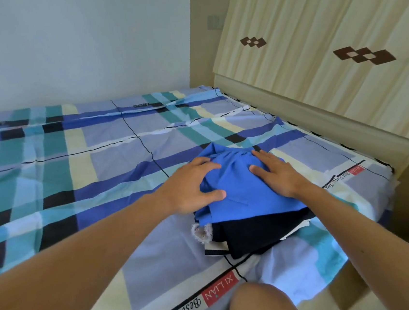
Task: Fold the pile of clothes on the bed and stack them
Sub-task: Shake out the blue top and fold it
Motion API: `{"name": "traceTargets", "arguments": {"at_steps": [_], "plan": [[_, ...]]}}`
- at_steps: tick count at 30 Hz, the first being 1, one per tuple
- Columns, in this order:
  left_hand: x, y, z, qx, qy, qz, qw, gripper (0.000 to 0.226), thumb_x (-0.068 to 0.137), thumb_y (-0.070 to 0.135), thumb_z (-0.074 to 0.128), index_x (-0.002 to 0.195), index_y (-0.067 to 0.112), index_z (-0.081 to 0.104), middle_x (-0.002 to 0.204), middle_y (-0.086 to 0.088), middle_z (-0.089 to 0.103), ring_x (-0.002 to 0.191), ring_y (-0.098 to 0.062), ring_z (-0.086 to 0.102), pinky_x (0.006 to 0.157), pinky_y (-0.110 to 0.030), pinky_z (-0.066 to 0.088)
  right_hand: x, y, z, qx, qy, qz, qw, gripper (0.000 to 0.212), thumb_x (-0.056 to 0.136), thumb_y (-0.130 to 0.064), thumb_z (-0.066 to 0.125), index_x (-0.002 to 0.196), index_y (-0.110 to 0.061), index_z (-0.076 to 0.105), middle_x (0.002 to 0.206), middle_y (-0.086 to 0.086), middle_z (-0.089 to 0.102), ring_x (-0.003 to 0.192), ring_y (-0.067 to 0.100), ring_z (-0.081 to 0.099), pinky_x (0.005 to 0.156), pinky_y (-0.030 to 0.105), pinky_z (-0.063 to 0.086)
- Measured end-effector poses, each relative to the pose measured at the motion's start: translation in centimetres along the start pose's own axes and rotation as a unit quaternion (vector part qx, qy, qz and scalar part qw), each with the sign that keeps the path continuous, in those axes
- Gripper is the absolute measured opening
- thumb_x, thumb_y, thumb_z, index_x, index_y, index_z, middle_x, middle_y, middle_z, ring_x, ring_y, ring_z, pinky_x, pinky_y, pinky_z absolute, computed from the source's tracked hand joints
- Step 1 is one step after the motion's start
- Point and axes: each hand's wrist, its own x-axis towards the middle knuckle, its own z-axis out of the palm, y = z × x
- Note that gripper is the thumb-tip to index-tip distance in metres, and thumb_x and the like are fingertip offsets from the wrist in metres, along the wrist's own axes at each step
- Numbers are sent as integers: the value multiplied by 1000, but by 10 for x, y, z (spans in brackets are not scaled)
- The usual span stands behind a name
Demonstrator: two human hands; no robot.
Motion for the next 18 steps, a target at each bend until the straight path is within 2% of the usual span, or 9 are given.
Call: {"name": "traceTargets", "arguments": {"at_steps": [3,5,6,8,10,14,16,18], "plan": [[-53,-17,-22,-31,80,17,996,58,87,43,70,139,24,53,146,8,43,132,-3,43,106,-9,29,-16,-50,5,97,125,-40,987,60,97,-55,49,149,-28,42,158,-5,38,149,18,29,123,54,14],[-91,-32,-38,-52,128,2,990,56,85,50,65,135,29,54,138,16,49,127,1,46,108,-14,32,-30,-98,24,188,148,-97,966,48,98,-48,55,144,-33,48,156,-9,42,146,13,32,123,50,18],[-110,-37,-48,-60,153,-13,986,58,83,56,59,135,32,53,135,19,51,126,1,48,108,-20,35,-37,-125,36,222,134,-127,957,43,98,-45,56,141,-38,48,155,-11,42,145,9,33,123,46,20],[-153,-52,-69,-80,206,-54,974,55,83,62,58,132,36,54,130,24,55,122,4,52,104,-21,41,-51,-179,62,254,87,-182,946,41,97,-42,59,136,-44,48,154,-16,41,144,1,32,123,36,22],[-186,-58,-85,-107,241,-88,961,42,88,55,65,126,39,57,125,26,59,118,6,54,97,-16,44,-60,-211,85,267,50,-216,938,44,96,-37,63,138,-38,51,154,-17,41,142,-3,33,119,25,25],[-260,-79,-111,-130,304,-154,931,26,90,41,67,115,33,63,116,20,66,111,0,61,86,-11,48,-77,-272,140,261,-25,-269,927,48,91,-36,68,137,-31,55,148,-16,48,135,-6,39,108,7,26],[-296,-92,-117,-146,334,-192,911,31,85,46,67,111,31,65,110,17,68,107,-3,63,83,-11,49,-88,-298,168,254,-60,-288,922,48,91,-33,70,136,-33,54,146,-18,49,132,-9,40,104,0,24],[-330,-107,-119,-144,368,-225,890,40,77,55,60,109,31,66,110,18,68,106,-5,64,89,-21,53,-96,-322,195,253,-89,-299,916,49,91,-27,72,136,-34,54,144,-21,49,130,-12,41,106,3,27]]}}
